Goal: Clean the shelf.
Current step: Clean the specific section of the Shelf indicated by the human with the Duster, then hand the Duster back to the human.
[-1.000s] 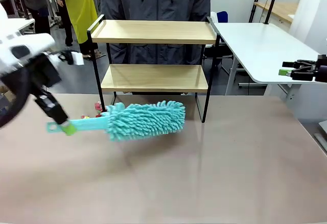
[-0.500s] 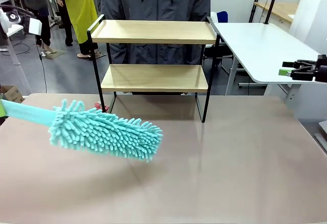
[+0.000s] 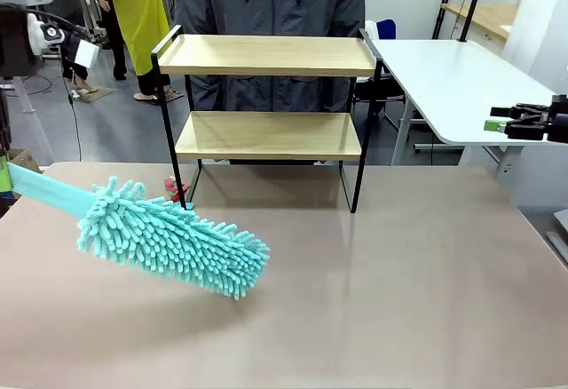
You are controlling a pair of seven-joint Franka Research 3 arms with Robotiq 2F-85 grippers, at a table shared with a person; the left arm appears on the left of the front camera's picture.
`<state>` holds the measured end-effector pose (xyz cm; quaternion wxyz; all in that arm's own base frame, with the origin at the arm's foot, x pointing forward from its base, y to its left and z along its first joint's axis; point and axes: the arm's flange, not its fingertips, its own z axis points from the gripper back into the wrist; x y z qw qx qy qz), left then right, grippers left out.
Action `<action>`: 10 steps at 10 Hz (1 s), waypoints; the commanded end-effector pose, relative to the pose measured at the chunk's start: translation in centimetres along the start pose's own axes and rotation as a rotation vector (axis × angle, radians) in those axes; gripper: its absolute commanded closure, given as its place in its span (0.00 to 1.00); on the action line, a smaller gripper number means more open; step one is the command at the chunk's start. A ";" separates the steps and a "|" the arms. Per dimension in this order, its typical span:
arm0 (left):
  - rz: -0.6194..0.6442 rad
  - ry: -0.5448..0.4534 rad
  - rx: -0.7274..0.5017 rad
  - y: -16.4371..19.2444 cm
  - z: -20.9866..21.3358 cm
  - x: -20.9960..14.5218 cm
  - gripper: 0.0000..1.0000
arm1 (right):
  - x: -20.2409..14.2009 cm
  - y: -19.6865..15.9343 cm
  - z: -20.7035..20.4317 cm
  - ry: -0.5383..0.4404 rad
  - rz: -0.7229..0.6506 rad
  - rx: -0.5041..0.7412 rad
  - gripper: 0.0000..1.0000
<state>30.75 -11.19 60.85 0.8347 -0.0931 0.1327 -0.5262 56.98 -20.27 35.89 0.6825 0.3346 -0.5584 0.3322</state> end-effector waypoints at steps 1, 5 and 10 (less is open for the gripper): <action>-0.003 -0.040 -0.017 -0.3 0.2 -1.0 0.87 | 0.2 0.1 -0.2 0.003 0.004 -0.004 0.00; -0.003 -0.040 -0.017 -0.3 0.2 -1.0 0.87 | 0.2 0.1 -0.2 0.003 0.004 -0.004 0.00; -0.003 -0.040 -0.017 -0.3 0.2 -1.0 0.87 | 0.2 0.1 -0.2 0.003 0.004 -0.004 0.00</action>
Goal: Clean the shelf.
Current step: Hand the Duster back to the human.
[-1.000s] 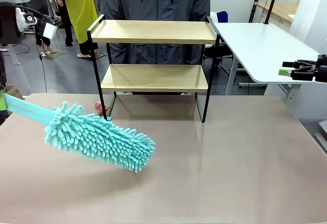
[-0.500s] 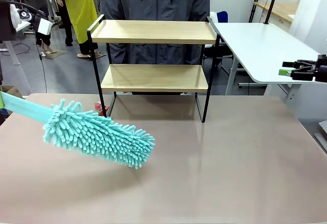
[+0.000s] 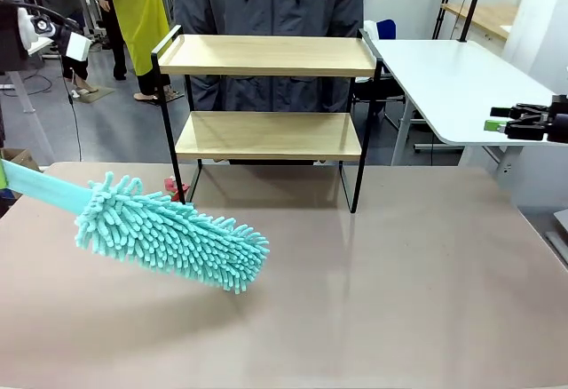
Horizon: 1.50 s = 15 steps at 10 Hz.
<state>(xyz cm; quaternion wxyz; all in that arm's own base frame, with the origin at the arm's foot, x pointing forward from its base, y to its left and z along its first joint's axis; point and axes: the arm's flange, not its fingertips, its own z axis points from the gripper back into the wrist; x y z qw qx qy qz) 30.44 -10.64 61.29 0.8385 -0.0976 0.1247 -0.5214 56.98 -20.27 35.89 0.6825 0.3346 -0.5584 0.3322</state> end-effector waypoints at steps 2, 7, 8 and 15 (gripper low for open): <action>-0.012 -0.020 -0.018 -0.2 -0.1 -0.3 0.87 | 0.2 0.1 -0.2 0.003 0.004 -0.004 0.00; -0.012 -0.020 -0.018 -0.2 -0.1 -0.3 0.87 | 0.2 0.1 -0.2 0.003 0.004 -0.004 0.00; 0.000 0.000 0.000 0.0 0.0 0.0 0.87 | 0.0 0.0 0.0 0.000 0.000 0.000 0.00; -0.193 -0.269 -0.072 -0.8 -1.2 0.3 0.87 | 10.7 15.8 -1.8 -0.070 -0.182 0.356 0.00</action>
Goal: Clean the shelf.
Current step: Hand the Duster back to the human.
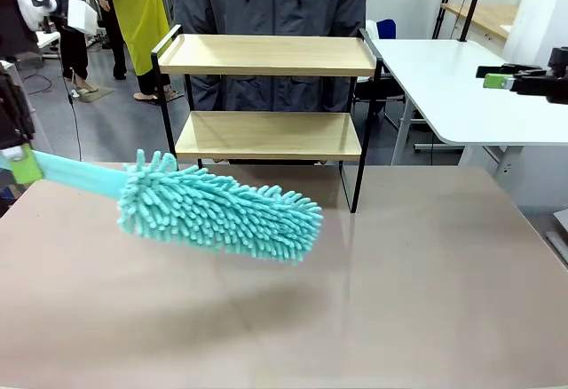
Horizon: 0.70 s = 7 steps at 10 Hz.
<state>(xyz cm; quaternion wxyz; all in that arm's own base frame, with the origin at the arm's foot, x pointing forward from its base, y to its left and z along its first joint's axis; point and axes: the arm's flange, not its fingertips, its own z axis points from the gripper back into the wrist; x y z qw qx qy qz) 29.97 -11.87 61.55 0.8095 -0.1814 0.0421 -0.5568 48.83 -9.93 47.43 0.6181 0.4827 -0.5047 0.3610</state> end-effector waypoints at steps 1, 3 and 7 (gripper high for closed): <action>-0.130 -0.094 -0.042 0.3 -1.8 -0.9 0.87 | -0.6 4.9 -0.7 -0.018 -0.089 0.100 0.00; -0.203 -0.157 -0.050 0.9 -3.4 -0.8 0.87 | -2.2 9.4 -2.4 -0.027 -0.109 0.198 0.00; -0.225 -0.174 -0.116 1.1 -5.8 -0.1 0.87 | -8.0 9.2 -5.9 -0.015 -0.170 0.217 0.00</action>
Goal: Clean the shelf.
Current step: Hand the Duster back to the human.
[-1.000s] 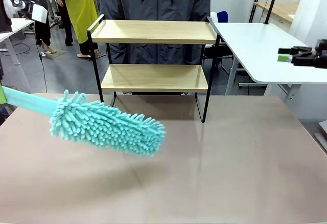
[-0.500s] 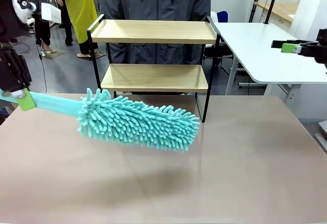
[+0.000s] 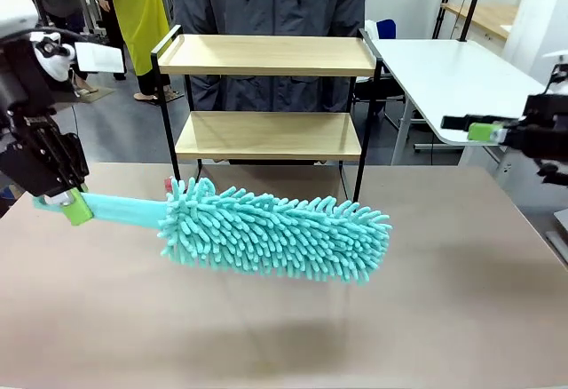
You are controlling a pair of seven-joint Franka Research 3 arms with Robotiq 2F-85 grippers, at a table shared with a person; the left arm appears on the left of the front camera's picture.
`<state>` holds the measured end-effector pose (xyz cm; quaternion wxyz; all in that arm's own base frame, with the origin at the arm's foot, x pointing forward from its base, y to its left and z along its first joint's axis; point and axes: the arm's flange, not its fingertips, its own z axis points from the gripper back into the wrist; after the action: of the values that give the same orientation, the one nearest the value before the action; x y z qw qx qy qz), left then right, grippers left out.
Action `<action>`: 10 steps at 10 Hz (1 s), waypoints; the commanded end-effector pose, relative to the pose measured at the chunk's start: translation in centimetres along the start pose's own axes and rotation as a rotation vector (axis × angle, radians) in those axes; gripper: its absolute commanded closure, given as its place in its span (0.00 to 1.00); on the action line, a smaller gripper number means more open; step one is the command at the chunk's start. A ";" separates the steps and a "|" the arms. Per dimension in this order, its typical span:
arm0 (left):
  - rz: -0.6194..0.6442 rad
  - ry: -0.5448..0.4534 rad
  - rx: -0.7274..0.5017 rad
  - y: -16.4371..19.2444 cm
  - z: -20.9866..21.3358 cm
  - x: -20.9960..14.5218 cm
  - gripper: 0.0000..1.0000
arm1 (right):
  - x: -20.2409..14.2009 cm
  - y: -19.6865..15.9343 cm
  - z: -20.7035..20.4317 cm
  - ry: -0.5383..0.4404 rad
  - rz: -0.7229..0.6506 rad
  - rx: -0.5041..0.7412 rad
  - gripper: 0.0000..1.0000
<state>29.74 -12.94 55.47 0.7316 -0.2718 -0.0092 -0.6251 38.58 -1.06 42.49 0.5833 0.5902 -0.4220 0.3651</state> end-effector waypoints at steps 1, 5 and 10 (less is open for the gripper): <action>-0.004 -0.001 0.012 -0.1 0.5 0.1 0.87 | 1.3 0.6 0.6 -0.006 0.029 -0.002 0.00; 0.001 -0.003 0.052 0.4 -1.5 1.0 0.87 | -1.5 1.0 -0.1 0.034 0.070 -0.029 0.00; -0.046 -0.076 0.078 4.1 -4.9 1.0 0.87 | -6.9 2.1 -4.6 0.055 0.188 -0.014 0.00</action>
<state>32.52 -15.57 51.00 0.7371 -0.2480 -0.0431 -0.6271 37.20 2.19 38.78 0.5680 0.5404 -0.4498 0.4279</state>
